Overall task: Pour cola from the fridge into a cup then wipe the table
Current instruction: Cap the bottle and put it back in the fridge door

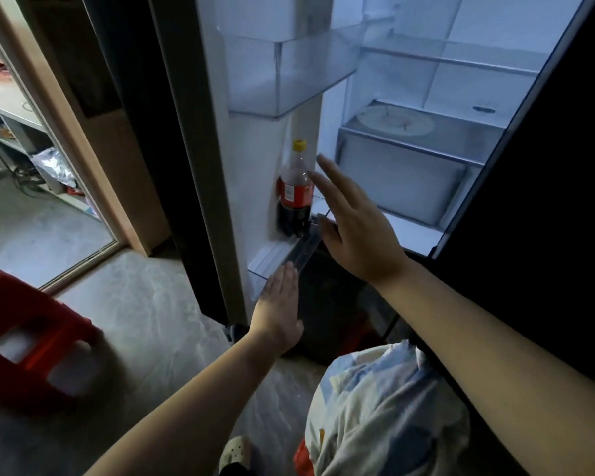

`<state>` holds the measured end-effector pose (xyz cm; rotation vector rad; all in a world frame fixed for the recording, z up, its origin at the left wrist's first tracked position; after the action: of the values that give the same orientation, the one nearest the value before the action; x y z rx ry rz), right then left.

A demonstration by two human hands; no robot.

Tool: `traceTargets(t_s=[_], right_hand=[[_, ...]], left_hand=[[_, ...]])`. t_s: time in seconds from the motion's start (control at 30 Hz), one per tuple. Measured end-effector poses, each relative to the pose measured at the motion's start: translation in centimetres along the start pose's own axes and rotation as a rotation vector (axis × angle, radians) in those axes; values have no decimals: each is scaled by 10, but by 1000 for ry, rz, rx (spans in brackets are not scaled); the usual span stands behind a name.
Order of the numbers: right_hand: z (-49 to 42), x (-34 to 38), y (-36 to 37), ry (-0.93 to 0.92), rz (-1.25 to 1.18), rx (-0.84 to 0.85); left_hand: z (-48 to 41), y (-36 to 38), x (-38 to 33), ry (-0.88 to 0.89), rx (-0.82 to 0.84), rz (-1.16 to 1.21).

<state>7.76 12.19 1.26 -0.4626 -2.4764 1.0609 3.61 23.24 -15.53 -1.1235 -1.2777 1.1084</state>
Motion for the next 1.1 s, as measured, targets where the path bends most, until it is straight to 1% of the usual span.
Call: traceTargets(t_s=[0.07, 0.17, 0.3, 0.5, 0.6, 0.77, 0.8, 0.87, 0.93, 1.03, 1.1], right_hand=[[-11, 13, -23, -151, 67, 27], [-28, 37, -45, -339, 167, 113], [-47, 58, -43, -510, 315, 176], [-63, 48, -23, -497, 549, 217], [-67, 49, -23, -515, 559, 226], [-70, 49, -20, -540, 546, 212], [-69, 49, -20, -544, 541, 206], [-66, 46, -21, -546, 534, 187], [-63, 39, -24, -553, 520, 161], [-53, 23, -31, -552, 482, 109], [-43, 10, -38, -528, 421, 72]], left_hand=[[-2, -5, -11, 1, 17, -12], [-2, -12, -21, 15, 36, -25], [-3, -16, -28, 65, 75, -67], [-9, -13, -24, 138, 98, -148], [-10, -7, -20, 148, 79, -180], [1, -11, -9, 186, 53, -144], [7, -14, -5, 209, 17, -138], [22, -29, 4, 290, -186, -149], [40, -50, 22, 325, -383, -182], [60, -78, 58, 277, -596, -245], [65, -95, 77, 203, -688, -288]])
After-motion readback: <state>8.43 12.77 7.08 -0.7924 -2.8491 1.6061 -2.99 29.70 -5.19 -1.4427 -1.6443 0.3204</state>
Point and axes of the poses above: each hand's wrist, its own z-axis away from the middle knuckle, its own y-axis out of the palm, x = y × z, the point moved 4 cm from there along -z, towards the middle knuckle, and after that the axes turned 6 degrees about -z, right-handed, at the moved point
